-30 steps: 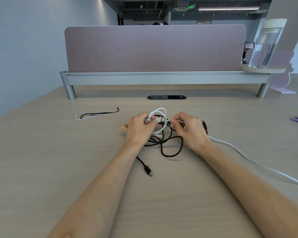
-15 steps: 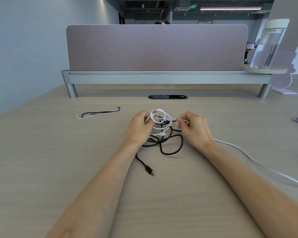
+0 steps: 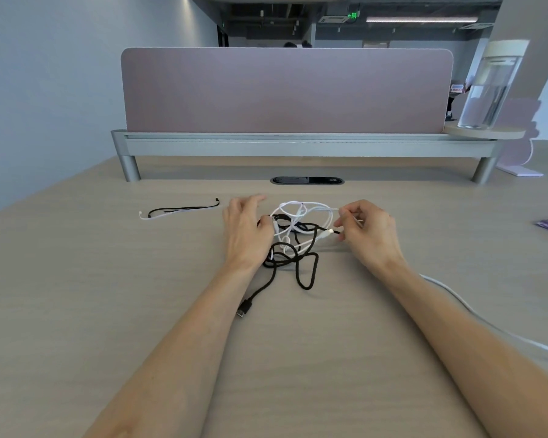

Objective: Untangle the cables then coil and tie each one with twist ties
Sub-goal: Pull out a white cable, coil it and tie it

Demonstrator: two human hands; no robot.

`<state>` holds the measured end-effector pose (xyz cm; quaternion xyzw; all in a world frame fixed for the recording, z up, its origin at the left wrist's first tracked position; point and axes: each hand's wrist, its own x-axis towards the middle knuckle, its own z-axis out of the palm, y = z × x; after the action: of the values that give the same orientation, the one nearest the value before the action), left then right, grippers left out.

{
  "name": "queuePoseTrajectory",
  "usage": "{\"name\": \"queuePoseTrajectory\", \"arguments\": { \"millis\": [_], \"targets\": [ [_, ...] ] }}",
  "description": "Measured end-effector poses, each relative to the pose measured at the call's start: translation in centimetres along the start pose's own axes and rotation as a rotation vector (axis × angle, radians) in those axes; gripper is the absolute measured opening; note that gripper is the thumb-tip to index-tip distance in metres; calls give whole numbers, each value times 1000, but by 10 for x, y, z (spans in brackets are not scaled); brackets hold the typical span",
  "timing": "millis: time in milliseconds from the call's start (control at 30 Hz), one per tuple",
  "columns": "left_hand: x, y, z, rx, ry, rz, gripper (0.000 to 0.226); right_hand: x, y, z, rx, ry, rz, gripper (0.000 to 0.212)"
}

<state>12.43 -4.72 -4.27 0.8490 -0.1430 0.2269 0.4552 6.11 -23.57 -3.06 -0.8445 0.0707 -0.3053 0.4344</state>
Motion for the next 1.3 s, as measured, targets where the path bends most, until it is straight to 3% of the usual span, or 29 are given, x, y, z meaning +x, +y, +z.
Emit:
{"name": "queuePoseTrajectory", "arguments": {
  "millis": [100, 167, 333, 467, 533, 600, 700, 833, 967, 1133, 1300],
  "targets": [
    [-3, 6, 4, 79, 13, 372, 47, -3, -5, -1, 75, -47, -56, 11],
    [-4, 7, 8, 177, 15, 499, 40, -6, -9, 0, 92, -68, -115, 9],
    [-3, 11, 4, 345, 145, 551, 40, -8, -19, -1, 35, 11, -373, 8],
    [-2, 19, -2, 300, 324, 577, 24, -10, -25, 0, -55, 84, -658, 11],
    [-1, 19, -3, 250, 352, 594, 19, -11, -26, 2, -67, 72, -699, 8],
    [-1, 16, -4, 195, 345, 569, 14, -15, -31, 4, -13, -3, -599, 3],
    [-3, 15, -5, 151, 309, 504, 11, -20, -36, 9, 70, -163, -338, 21],
    [-4, 16, -6, 149, 268, 512, 16, -21, -36, 13, 132, -253, -150, 31],
    [-5, 18, -4, 130, 274, 474, 21, -20, -34, 12, 37, -243, -155, 21],
    [-4, 13, -4, 91, 206, 455, 19, -27, -44, 10, 146, -340, -132, 39],
    [-3, 12, -3, -87, 122, 264, 13, -17, -27, 13, -11, -293, -231, 22]
  ]
}}
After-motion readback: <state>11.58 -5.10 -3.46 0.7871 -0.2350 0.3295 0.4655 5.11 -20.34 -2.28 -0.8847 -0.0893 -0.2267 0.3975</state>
